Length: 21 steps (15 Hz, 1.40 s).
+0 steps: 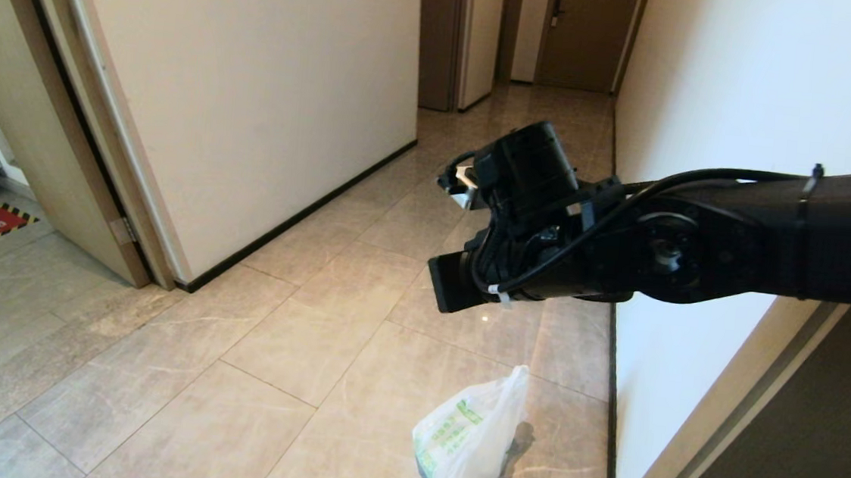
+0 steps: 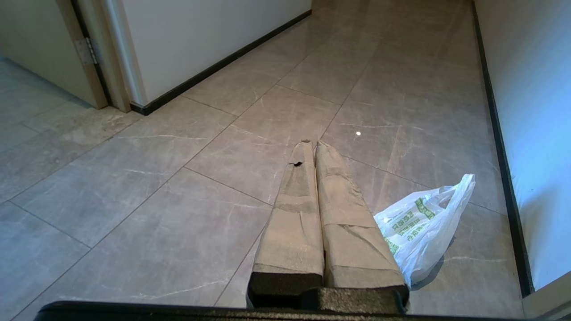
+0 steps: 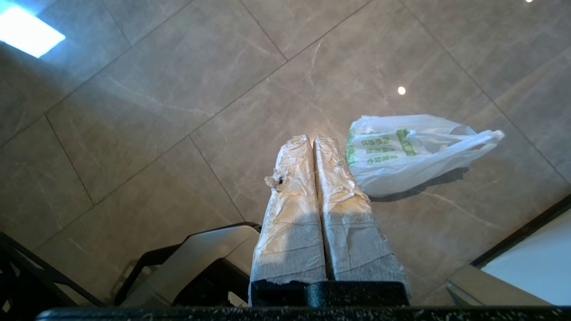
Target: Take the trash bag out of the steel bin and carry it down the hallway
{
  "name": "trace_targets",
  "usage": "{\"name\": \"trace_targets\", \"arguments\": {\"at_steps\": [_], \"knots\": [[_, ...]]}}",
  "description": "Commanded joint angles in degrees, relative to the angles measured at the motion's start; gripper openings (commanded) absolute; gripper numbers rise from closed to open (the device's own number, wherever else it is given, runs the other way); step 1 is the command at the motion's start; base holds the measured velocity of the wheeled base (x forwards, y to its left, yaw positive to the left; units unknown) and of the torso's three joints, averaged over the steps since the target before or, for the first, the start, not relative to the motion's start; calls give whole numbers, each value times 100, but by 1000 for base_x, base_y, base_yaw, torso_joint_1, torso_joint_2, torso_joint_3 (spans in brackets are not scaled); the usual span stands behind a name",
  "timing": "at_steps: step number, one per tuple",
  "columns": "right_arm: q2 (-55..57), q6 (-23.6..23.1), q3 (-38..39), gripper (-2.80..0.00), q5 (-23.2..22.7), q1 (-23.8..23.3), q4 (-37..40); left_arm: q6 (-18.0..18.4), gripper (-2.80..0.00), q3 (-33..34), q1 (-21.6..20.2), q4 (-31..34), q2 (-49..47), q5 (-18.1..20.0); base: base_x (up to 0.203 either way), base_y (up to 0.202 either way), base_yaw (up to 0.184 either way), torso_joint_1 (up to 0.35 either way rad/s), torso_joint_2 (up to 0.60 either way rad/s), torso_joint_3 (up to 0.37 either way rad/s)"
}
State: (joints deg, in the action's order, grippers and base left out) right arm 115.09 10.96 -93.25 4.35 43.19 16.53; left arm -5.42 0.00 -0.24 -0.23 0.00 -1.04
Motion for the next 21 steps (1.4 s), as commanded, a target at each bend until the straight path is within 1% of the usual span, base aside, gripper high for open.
{"name": "trace_targets", "arguments": {"at_steps": [1,5,7,11,13,19,21], "knots": [[-487,-9,161,-280,4,-95,20,-3,-280,0,-2,-3,0,-2,0,0,0,0,0,0],[-859,-67,157,-280,-5,-131,51,-3,-280,0,-2,-3,0,-2,0,0,0,0,0,0],[-1199,-83,337,-280,-30,-61,62,-3,-280,0,-2,-3,0,-2,0,0,0,0,0,0],[-1881,-271,1151,-280,-218,154,9,-3,-280,0,-2,-3,0,-2,0,0,0,0,0,0],[-2040,-234,1317,-280,-199,297,14,-3,-280,0,-2,-3,0,-2,0,0,0,0,0,0],[-3504,-223,2213,-280,-212,321,-4,-3,-280,9,-2,-3,0,-2,0,0,0,0,0,0],[-3911,-255,2638,-280,-209,317,-1,-3,-280,0,-2,-3,0,-2,0,0,0,0,0,0]]}}
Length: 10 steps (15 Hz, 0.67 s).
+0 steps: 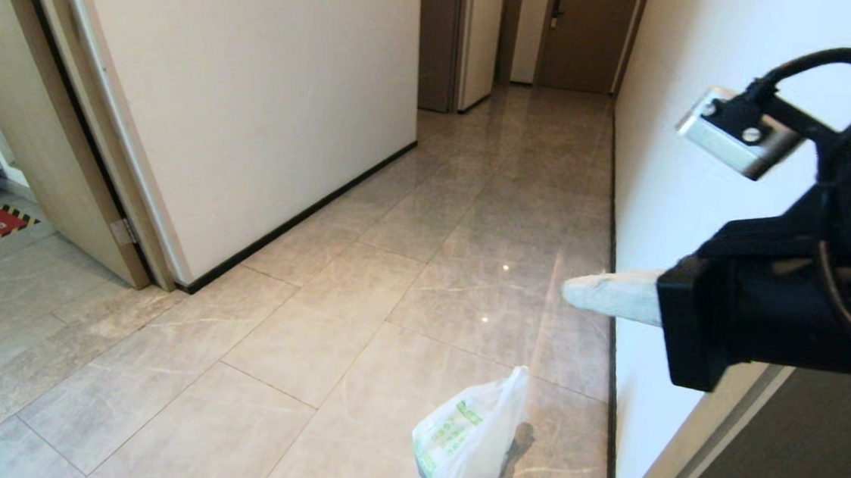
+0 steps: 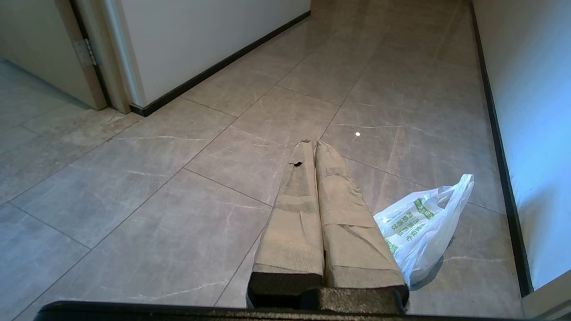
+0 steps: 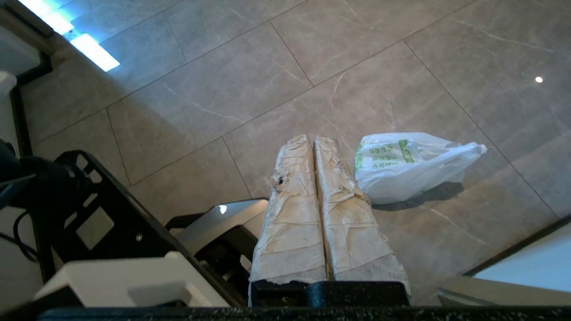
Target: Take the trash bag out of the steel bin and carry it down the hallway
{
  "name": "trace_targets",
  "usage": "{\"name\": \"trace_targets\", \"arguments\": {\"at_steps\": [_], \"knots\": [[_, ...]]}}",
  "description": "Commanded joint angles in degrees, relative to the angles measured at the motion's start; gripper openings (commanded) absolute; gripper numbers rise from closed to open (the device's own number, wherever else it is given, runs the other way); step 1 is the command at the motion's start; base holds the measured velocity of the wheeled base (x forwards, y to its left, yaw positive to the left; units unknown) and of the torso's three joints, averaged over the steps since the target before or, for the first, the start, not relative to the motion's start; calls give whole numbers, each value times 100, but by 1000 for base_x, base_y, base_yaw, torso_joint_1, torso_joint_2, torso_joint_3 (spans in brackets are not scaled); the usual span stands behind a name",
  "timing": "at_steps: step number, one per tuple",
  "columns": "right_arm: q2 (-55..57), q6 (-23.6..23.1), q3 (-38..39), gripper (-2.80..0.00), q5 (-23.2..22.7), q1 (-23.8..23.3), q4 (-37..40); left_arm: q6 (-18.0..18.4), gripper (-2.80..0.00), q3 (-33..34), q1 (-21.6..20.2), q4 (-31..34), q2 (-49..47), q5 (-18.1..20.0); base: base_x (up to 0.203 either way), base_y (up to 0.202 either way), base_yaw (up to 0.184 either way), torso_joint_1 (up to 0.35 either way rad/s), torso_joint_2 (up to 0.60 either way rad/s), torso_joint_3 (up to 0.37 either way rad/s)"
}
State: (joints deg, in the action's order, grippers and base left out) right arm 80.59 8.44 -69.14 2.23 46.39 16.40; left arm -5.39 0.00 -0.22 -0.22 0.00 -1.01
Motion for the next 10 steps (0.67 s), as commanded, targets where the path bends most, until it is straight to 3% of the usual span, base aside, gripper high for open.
{"name": "trace_targets", "arguments": {"at_steps": [1,4,10], "knots": [[-639,-20,400,-280,5,-42,9,-6,-280,9,-4,-4,0,-4,0,0,0,0,0,0],[-1436,-183,902,-280,-188,-824,24,-6,-280,9,-4,-4,0,-4,0,0,0,0,0,0],[-3056,-398,1837,-280,-1398,-2208,421,-6,-280,0,-4,-4,0,-4,0,0,0,0,0,0]]}}
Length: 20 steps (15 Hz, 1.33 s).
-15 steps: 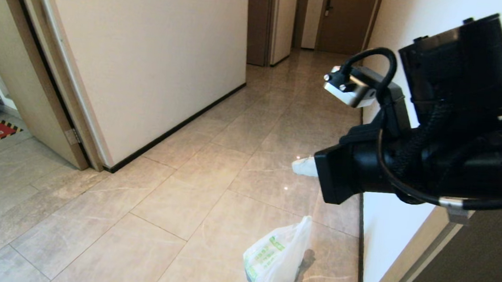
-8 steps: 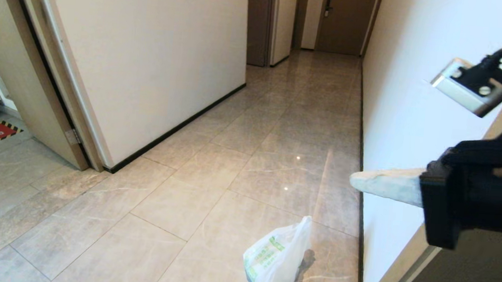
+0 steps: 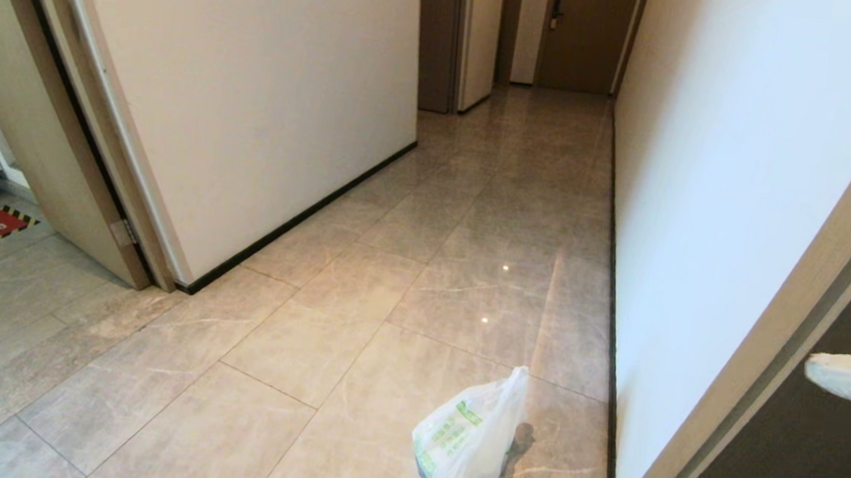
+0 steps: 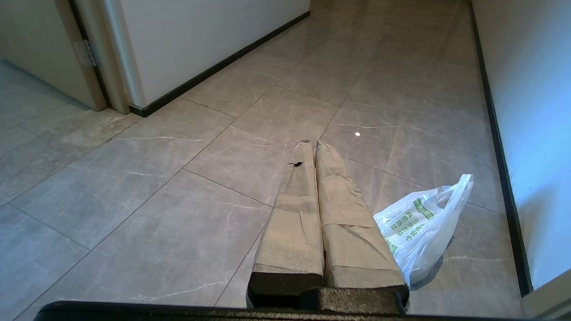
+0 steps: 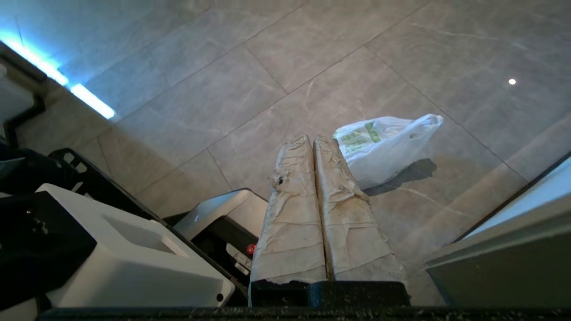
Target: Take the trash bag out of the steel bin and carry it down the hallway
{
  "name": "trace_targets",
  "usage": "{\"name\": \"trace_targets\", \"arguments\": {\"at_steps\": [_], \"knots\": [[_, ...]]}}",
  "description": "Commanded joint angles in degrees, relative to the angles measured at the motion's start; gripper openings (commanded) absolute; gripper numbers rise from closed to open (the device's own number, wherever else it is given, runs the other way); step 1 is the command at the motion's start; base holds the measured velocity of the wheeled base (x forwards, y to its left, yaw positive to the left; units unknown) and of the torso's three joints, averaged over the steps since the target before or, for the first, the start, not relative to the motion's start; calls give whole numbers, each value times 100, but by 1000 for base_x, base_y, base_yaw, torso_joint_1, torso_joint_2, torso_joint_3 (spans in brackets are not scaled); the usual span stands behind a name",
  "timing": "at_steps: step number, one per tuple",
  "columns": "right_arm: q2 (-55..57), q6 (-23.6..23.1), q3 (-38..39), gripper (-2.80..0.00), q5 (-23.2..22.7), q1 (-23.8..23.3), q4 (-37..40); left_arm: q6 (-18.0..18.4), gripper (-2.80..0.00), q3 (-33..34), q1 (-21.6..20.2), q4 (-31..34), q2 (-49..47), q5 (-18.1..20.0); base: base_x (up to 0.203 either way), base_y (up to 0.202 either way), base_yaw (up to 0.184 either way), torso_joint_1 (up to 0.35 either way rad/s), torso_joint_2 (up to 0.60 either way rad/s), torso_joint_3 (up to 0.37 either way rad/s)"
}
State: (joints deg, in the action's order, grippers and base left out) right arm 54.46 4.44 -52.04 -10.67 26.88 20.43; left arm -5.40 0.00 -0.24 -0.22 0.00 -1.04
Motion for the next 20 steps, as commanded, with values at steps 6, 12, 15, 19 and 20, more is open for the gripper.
{"name": "trace_targets", "arguments": {"at_steps": [6,12,15,19,20], "knots": [[-1055,-45,386,-280,-552,-949,160,-5,-280,3,-2,-4,0,-2,0,0,0,0,0,0],[-3233,-139,952,-280,-821,-2891,769,-5,-280,0,-2,-4,0,-2,0,0,0,0,0,0],[-3856,-23,818,-280,-735,-3488,1604,-5,-280,0,-2,-4,0,-2,0,0,0,0,0,0],[-3862,154,776,-280,-552,-3238,1528,-5,-280,5,-2,-4,0,-2,0,0,0,0,0,0],[-3866,204,919,-280,-304,-3208,1537,-5,-280,0,-2,-4,0,-2,0,0,0,0,0,0]]}}
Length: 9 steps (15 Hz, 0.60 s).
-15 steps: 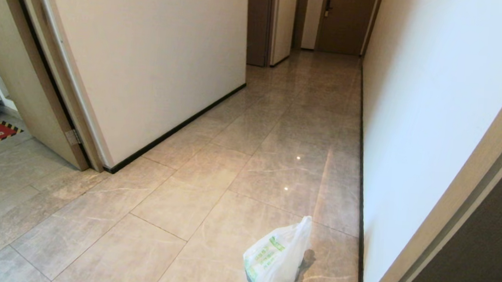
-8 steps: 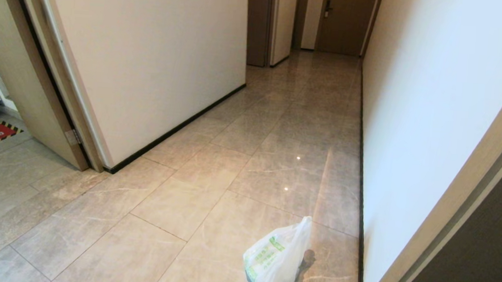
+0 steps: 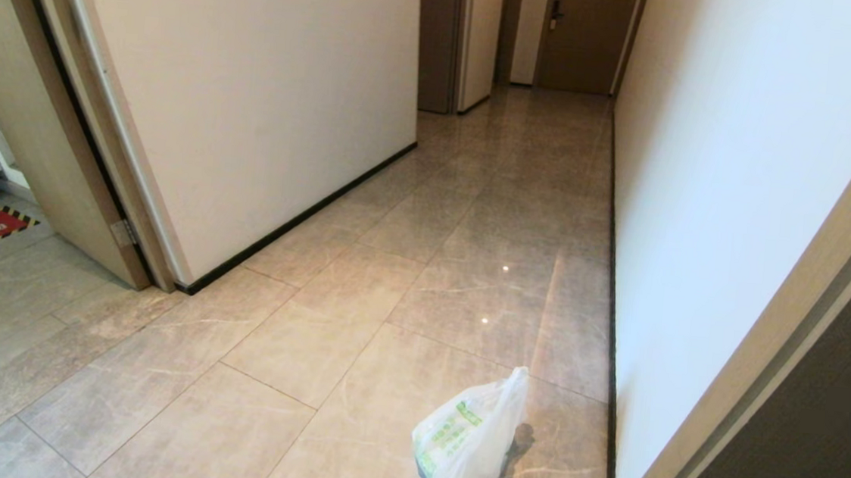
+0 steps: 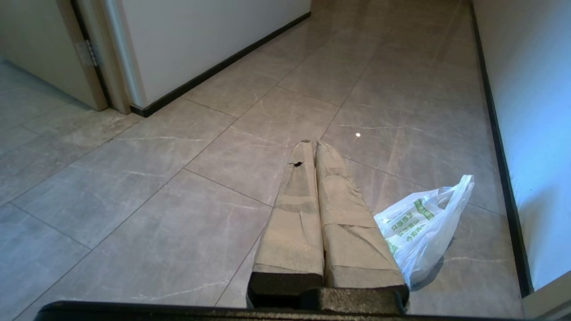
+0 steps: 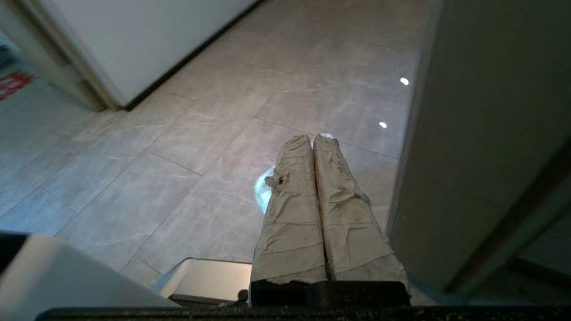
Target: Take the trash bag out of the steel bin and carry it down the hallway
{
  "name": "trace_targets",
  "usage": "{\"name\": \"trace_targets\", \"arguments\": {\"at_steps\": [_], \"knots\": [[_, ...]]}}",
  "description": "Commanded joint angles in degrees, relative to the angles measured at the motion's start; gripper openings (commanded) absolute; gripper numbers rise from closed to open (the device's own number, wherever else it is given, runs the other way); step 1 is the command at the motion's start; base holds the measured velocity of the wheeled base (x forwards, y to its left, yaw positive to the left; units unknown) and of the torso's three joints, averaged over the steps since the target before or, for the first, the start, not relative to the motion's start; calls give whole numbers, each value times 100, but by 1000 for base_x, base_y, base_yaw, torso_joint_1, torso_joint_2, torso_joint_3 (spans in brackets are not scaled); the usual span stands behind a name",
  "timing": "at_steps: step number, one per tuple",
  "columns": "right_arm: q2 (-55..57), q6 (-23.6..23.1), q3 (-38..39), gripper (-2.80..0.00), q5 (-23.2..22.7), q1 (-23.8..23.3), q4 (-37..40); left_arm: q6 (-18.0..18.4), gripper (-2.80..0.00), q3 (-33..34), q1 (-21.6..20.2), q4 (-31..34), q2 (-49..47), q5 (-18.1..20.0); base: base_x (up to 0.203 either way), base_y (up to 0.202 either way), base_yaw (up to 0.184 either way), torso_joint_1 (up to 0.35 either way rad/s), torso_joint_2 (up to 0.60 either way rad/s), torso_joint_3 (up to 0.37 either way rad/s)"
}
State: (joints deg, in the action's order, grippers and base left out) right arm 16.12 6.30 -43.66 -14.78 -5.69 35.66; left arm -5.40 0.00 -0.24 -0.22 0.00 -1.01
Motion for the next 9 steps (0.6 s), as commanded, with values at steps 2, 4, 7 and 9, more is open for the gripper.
{"name": "trace_targets", "arguments": {"at_steps": [2,4,7,9], "knots": [[-133,118,101,-280,336,416,-181,-5,-280,0,-2,-4,0,-4,0,0,0,0,0,0],[-346,136,341,-280,420,502,-321,-5,-280,0,-2,-4,0,-4,0,0,0,0,0,0],[-663,425,807,-280,635,446,-375,-5,-280,0,-2,-4,0,-4,0,0,0,0,0,0],[-663,425,807,-280,634,446,-376,-5,-280,0,-2,-4,0,-4,0,0,0,0,0,0]]}}
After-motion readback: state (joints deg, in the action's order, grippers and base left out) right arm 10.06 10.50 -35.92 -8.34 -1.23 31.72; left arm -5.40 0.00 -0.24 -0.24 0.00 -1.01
